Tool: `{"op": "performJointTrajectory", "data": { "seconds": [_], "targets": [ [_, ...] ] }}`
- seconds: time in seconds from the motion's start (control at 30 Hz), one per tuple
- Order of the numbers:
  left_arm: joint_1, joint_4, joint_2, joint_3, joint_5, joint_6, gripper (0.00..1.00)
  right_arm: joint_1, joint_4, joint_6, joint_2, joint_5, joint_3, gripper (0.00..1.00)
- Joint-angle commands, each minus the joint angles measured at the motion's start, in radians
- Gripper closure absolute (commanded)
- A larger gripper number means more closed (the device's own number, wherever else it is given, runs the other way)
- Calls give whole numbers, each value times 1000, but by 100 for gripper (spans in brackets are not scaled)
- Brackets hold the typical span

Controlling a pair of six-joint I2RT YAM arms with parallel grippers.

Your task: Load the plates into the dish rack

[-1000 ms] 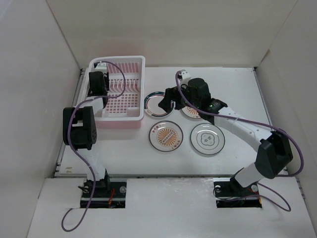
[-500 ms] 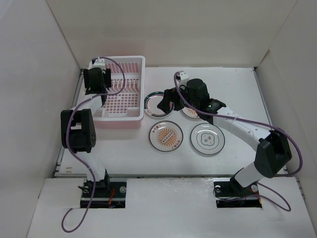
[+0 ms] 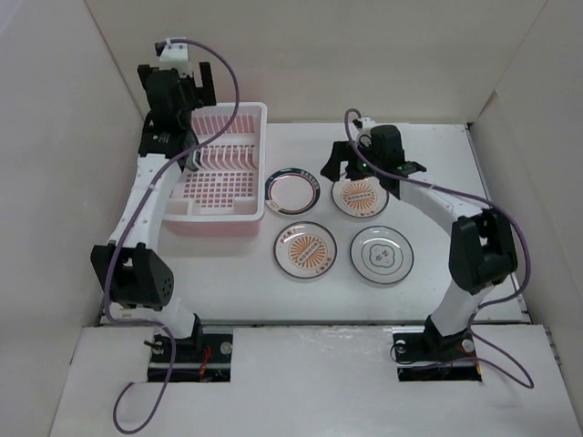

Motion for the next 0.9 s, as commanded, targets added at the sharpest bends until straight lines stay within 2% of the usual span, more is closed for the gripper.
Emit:
{"op": "performJointTrajectory", "data": {
  "seconds": [0.0,0.03,0.13,0.17,0.3,0.43,0.57,0.73,0.87],
  "targets": [
    [-38,-191,-105,157,157,-106,0,-21,39,-46,69,-97,128,0],
    [-48,-213,-125,195,190,-122,0,-21,39,-60,127,-122,154,0],
    [-57,-205,-266,176,328,-250,0,-50,-4,-81,256,-220,282,5],
    [-57,-185,-312,109,390,-331,0,-59,-4,-82,285,-250,312,6],
    [-57,-122,-531,-77,497,-431,0,-70,-75,-103,423,-326,467,7],
    [-57,-208,-677,-151,508,-456,0,-70,-176,-131,546,-337,620,8],
    [-57,-302,-725,-190,498,-423,0,-70,-245,-140,636,-337,731,8],
    [-66,-270,-783,-307,489,-508,0,-60,-306,-140,706,-347,808,11],
    [-66,-225,-831,-406,567,-567,0,-60,-316,-140,744,-372,808,13]
  ]
}}
